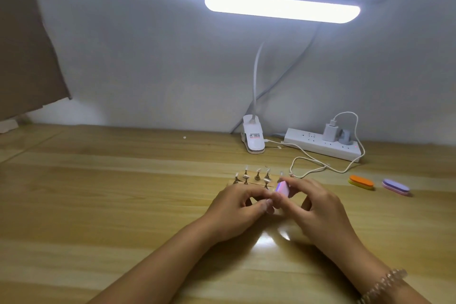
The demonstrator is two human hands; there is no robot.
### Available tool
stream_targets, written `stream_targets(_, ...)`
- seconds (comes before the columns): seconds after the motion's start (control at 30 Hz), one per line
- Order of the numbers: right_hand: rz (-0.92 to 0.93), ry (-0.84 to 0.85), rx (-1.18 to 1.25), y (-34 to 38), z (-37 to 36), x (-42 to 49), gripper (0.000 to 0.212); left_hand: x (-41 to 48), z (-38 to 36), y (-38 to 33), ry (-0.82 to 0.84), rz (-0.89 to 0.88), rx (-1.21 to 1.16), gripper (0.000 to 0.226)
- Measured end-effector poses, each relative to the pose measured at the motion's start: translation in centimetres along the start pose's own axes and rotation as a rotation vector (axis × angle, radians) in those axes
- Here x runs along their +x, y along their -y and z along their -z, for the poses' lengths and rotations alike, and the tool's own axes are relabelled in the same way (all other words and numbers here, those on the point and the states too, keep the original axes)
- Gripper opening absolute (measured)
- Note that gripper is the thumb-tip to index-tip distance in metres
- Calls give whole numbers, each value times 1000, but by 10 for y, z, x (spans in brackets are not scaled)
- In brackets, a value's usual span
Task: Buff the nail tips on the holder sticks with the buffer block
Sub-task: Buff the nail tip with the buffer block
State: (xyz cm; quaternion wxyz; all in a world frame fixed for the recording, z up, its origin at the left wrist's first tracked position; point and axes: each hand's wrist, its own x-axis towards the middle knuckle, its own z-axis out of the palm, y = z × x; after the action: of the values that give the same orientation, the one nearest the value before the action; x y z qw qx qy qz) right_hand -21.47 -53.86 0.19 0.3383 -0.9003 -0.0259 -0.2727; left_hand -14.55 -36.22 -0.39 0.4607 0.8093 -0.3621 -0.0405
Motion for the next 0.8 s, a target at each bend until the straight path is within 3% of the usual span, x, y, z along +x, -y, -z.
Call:
stream_targets(0.13,20,-21,24,3,0,-3,51,-1,1,0,-33,18,-106,16)
stream_targets(0.23,31,-34,6,5,0,-5,39,-2,2,-2,-55,42,-181,28)
stream_targets(0.43,140,39,-80,7,-4,-8,38,-1,2,0,-59,70,-214,17)
stream_targets(0.6,37,-104,8,1,1,-3,46,0,0,3,-68,54,-221,33)
stream_targets(0.73,211,19,-154,10,-5,-12,45,1,0,5,-66,37,-216,22)
stream_targets(0.8,153,20,-124,7,-4,-9,46,1,1,8,-63,32,-230,20)
